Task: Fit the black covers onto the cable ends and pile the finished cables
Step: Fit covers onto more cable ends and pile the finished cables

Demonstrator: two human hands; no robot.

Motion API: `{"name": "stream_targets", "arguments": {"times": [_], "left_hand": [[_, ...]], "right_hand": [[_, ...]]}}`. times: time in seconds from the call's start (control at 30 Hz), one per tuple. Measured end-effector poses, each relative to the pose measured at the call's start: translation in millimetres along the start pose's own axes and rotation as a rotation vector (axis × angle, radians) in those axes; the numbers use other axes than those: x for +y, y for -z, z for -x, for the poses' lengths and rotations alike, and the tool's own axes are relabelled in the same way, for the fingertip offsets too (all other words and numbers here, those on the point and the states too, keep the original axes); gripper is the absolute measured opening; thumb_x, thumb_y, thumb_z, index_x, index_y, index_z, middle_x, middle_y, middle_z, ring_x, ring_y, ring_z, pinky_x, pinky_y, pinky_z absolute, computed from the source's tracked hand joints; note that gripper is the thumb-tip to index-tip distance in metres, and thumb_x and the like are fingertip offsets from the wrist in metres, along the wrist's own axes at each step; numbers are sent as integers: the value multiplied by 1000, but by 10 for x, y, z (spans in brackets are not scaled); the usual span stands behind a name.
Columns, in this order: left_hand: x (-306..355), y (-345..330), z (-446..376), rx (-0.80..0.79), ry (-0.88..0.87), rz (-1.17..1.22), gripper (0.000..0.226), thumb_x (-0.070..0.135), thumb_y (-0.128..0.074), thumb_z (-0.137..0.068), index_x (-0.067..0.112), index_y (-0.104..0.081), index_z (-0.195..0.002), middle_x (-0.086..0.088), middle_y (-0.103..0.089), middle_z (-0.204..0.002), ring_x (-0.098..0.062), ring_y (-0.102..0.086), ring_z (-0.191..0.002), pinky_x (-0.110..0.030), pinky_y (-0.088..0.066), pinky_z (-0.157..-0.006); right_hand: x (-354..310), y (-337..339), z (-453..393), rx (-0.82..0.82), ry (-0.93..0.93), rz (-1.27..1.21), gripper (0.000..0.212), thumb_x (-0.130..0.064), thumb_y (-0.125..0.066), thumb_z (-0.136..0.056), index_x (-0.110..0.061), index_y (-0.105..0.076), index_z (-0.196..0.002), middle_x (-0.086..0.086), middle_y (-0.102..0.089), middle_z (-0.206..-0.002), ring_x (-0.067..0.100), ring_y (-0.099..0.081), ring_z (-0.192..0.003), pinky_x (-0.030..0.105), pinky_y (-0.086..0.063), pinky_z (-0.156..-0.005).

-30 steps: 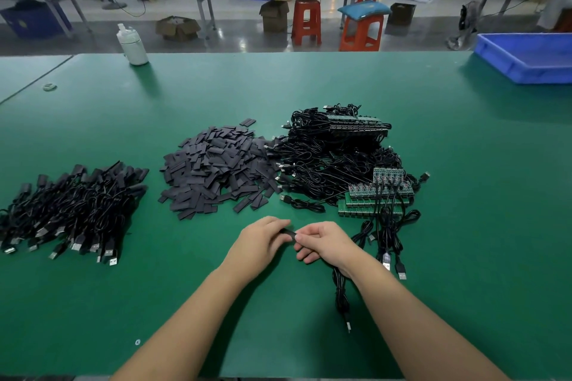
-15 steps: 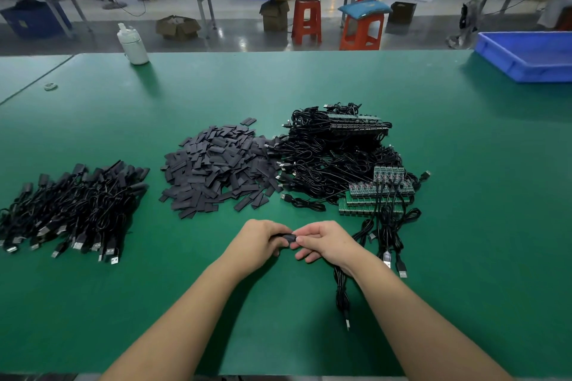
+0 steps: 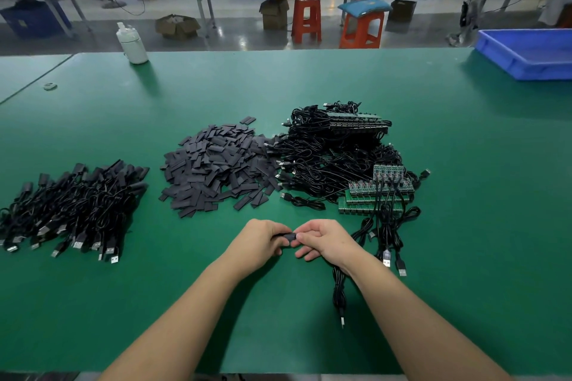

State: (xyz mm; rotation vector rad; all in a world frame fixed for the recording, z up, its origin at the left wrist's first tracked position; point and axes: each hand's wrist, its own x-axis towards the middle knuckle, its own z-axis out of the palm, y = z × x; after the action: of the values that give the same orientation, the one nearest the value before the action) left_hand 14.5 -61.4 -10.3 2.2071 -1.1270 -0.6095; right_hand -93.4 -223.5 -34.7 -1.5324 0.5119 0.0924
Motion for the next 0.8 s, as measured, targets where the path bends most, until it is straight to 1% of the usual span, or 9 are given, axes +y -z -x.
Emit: {"name": "stream_targets", "arguments": {"times": [0.17,0.3,0.53,0.67,0.8], "left_hand": [[-47,-12,26,22,-25,65,18,14,-63,-92,25,-75,-100,-1,-72,-68,-14,-68,-62,-29,-57,-72],[-108,-43,46,68,-12,151,20,15,-65,-93,25,-76,-105,2,-73,-68,-10,-69,-62,-26,-57,-75],[-116,-77,80,100,4,165,19,20,-66,-94,26,-75,-109,5,-72,-65,-8,-68,-60,-17,-55,-69],[-94,-99,96,118,29,169,19,22,-64,-95,31,-75,-108,8,-71,-63,-7,-67,-55,-12,-52,-64],[-79,-112,99,114,45,185,18,23,-63,-95,32,-75,-106,8,-71,-61,-7,-67,-54,-16,-54,-64]], "right_hand": [[12,-2,-9,-15,2,32,7,-7,-61,-98,-9,-66,-102,5,-78,-85,17,-74,-74,24,-57,-62],[16,-4,-16,-14,1,47,7,-9,-62,-98,-9,-67,-102,5,-78,-87,17,-74,-75,24,-57,-63],[4,-31,8,14,14,13,8,-7,-64,-96,-11,-71,-99,3,-78,-85,13,-73,-75,22,-56,-62],[-3,-48,43,53,41,-13,9,-8,-66,-95,-13,-73,-96,3,-78,-86,14,-74,-80,22,-56,-63],[-7,-59,68,73,62,-12,9,-7,-65,-96,-13,-72,-97,3,-77,-84,14,-74,-79,22,-56,-62]]}}
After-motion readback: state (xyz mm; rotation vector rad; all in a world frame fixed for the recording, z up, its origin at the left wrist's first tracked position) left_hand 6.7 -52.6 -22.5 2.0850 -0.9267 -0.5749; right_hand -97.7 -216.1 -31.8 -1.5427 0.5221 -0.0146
